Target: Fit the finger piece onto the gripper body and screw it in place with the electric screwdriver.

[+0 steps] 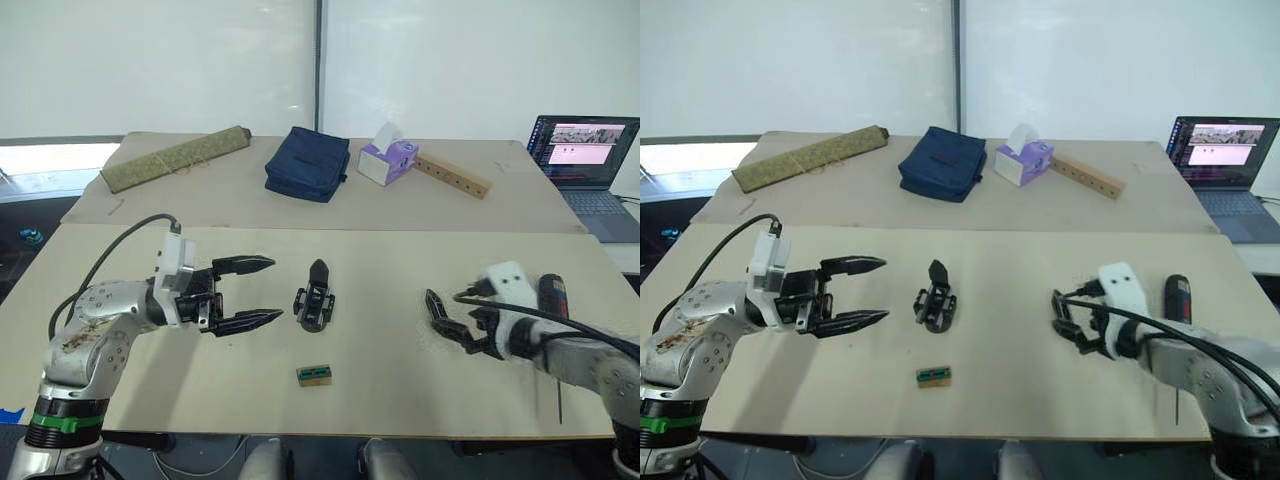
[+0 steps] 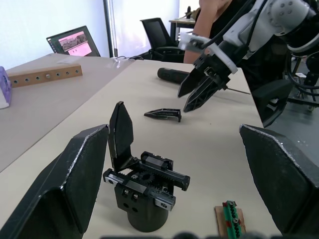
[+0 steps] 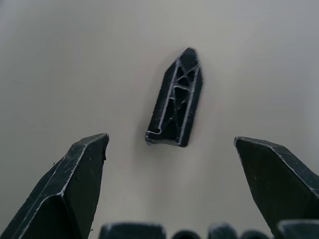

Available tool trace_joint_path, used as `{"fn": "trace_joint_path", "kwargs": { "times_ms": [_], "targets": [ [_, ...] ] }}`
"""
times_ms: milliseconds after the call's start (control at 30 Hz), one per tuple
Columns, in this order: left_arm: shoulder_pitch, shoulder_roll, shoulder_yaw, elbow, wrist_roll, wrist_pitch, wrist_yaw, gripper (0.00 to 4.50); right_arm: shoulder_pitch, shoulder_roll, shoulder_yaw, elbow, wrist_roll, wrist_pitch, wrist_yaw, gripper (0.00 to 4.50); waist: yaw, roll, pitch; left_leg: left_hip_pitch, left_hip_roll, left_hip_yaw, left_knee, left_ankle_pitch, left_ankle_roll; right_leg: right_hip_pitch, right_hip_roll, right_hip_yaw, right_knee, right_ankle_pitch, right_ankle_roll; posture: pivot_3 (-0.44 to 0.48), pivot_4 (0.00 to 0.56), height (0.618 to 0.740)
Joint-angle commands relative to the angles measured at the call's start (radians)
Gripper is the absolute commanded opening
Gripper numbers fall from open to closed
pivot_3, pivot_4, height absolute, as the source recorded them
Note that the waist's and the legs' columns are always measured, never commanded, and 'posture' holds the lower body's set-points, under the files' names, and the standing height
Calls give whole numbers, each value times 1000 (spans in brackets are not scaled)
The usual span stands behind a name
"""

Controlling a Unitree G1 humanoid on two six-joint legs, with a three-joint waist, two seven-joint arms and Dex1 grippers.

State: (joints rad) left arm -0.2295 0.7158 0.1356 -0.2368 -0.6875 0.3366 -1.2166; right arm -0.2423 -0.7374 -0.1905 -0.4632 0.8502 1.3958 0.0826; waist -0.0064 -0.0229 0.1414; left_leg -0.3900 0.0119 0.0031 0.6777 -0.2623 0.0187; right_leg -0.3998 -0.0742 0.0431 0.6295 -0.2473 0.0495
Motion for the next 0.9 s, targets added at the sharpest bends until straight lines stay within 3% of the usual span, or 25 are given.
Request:
{"fn": "trace_joint_path", "kwargs": {
  "times_ms": [33,233,433,533,600,733,900],
  "targets": [
    [11,4,17,-49,6,-14,19,4407,-72,6,53,48,-74,6,-3,4500,-3,0,0,-2,0,0,0,0,0,-2,0,0,1,0,0,0,150,740],
    [50,10,27,-81,9,-14,41,4407,-134,43,96,145,-147,28,25,4500,-6,0,0,-3,0,0,0,0,0,-3,0,0,1,1,1,0,150,740],
    [85,17,50,-99,10,-17,58,4500,-154,52,119,147,-189,64,63,2775,-8,0,0,-2,1,0,0,0,0,-3,1,0,1,1,1,0,150,740],
    [84,15,52,-94,19,-20,68,4500,-157,38,119,146,-213,59,90,1553,-7,0,0,-2,1,0,0,0,0,-3,1,0,1,1,1,0,150,740],
    [82,14,51,-89,22,-20,73,4500,-155,9,118,145,-219,61,122,1129,-7,0,0,-2,1,0,0,0,0,-3,1,0,1,1,1,0,150,740],
    [64,-6,55,-76,12,-1,120,4500,-141,-13,97,118,-245,-31,164,1131,-7,0,0,-2,1,0,0,0,0,-3,1,0,1,1,1,0,150,740],
    [-4,-87,88,-94,-110,152,316,4500,-150,12,38,31,-358,-424,201,1131,-7,0,0,-3,1,0,1,0,0,-3,1,1,1,2,2,0,150,740]
  ]
}}
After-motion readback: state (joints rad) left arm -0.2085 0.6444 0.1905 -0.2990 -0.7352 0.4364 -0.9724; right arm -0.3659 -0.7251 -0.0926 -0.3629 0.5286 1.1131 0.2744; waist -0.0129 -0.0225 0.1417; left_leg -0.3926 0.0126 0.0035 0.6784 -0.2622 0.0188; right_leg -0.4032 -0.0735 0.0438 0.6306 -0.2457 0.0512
